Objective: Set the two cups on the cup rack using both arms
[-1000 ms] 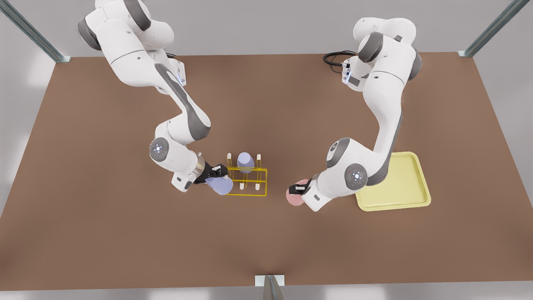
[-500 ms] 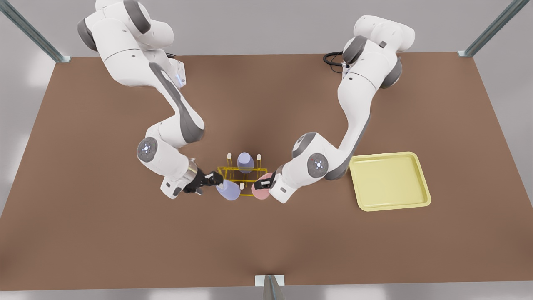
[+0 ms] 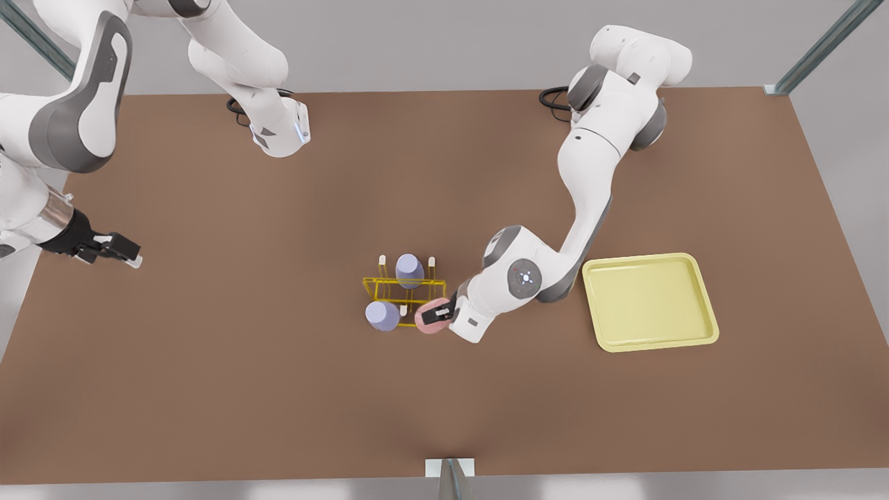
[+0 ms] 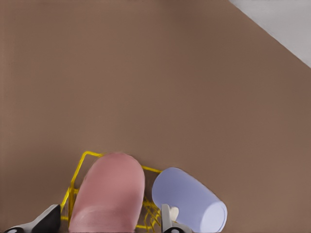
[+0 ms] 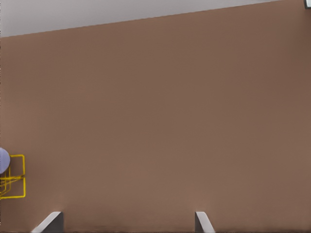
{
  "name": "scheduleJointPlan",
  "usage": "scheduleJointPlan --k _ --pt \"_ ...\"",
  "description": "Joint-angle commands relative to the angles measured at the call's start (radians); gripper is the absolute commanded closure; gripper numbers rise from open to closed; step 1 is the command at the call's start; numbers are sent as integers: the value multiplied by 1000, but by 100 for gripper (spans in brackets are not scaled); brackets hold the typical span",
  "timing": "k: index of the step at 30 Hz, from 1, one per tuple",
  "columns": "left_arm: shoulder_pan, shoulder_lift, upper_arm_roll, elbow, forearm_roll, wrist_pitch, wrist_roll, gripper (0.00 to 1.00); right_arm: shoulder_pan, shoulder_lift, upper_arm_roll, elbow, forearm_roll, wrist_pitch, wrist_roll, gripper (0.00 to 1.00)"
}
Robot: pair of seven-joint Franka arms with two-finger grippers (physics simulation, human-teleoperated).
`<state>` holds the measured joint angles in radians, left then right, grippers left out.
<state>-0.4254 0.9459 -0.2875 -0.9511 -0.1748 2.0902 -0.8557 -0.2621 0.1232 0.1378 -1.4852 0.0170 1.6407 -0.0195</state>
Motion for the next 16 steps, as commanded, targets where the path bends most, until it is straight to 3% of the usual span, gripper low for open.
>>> scheduleJointPlan --k 1,4,5,7,8,9,10,16 --pt "19 -29 7 2 15 -99 -92 0 1 -2 0 0 14 -85 -178 0" --pt "151 -150 11 3 130 -428 28 0 1 -5 0 6 14 -87 -181 0" --pt "247 -226 10 3 178 -610 259 0 1 -5 0 6 14 -90 -183 0" --pt "292 -289 8 3 343 -772 570 0 1 -7 0 6 12 -90 -180 0" --pt "287 -375 21 -56 414 -796 797 0 1 -7 0 8 14 -96 -169 0" --pt "270 -558 97 -285 420 -750 911 0 1 -8 0 9 12 -104 -169 0" --pt "191 -638 177 -383 414 -719 893 0 3 -10 3 11 8 -113 -169 0" --pt "191 -650 192 -341 330 -772 885 0 6 -10 9 17 1 -124 -166 0"
